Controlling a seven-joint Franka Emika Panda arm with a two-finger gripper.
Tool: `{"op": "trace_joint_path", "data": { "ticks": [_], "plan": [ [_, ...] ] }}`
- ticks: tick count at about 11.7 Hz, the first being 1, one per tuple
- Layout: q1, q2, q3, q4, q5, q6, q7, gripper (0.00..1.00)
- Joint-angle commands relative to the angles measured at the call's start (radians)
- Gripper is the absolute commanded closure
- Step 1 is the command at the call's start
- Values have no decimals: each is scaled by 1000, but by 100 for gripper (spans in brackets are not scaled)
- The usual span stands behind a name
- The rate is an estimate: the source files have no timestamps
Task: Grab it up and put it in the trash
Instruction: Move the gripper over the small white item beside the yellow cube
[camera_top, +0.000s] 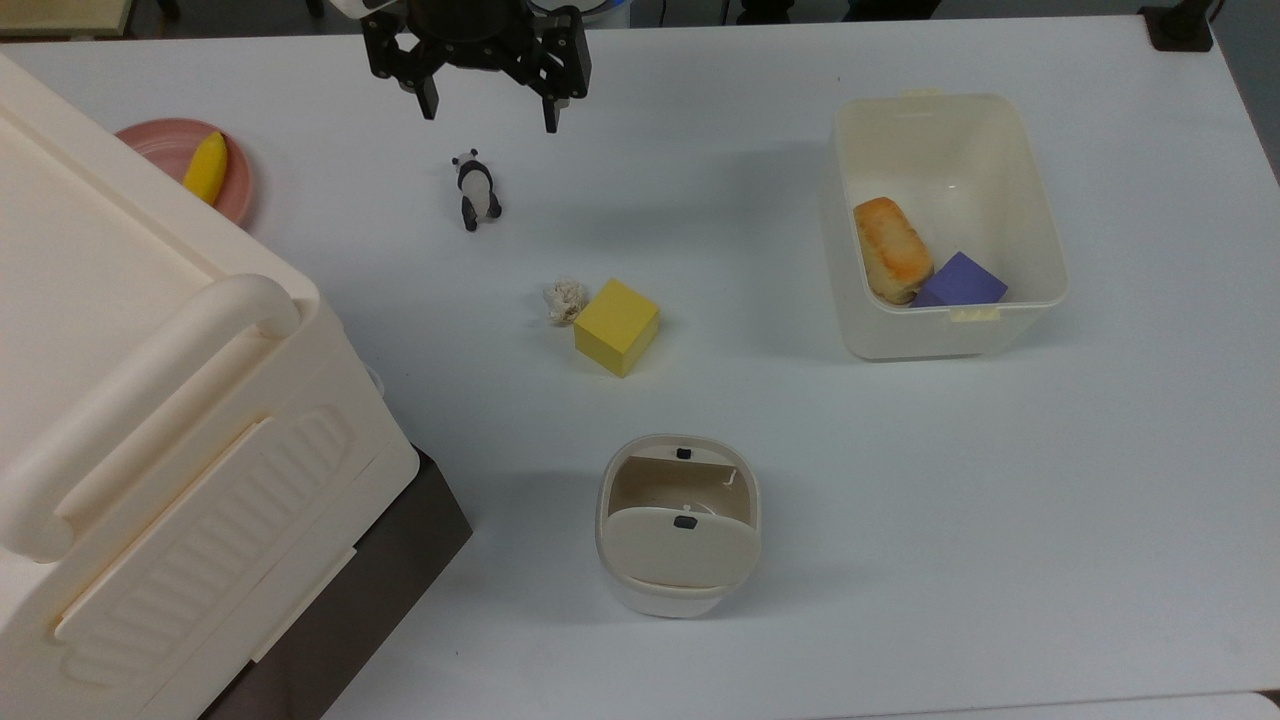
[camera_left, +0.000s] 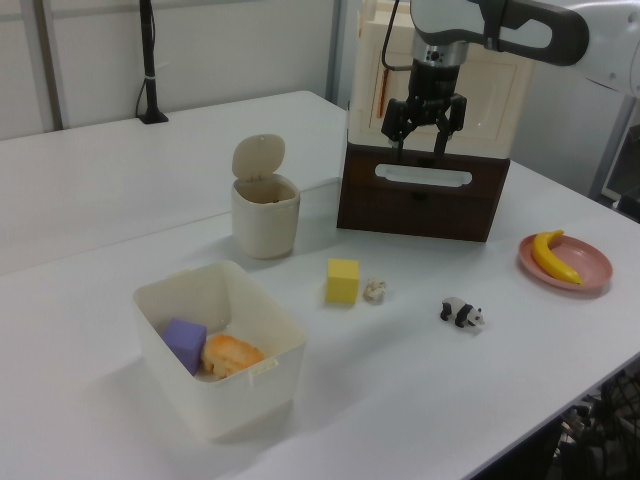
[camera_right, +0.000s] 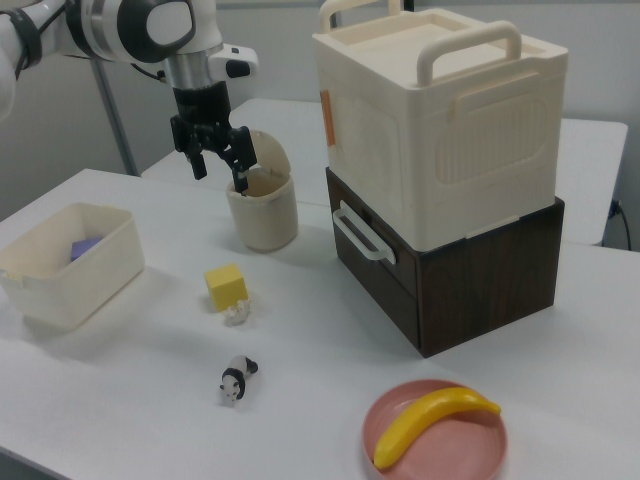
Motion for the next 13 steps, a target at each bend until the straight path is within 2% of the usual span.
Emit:
{"op": "trace_joint_path", "data": {
  "ticks": [1,13],
  "plan": [
    [-35,-25,-5,-35,90,12,-162,0],
    [-39,-25,-2,-35,83,-9,-156,0]
  ]
}}
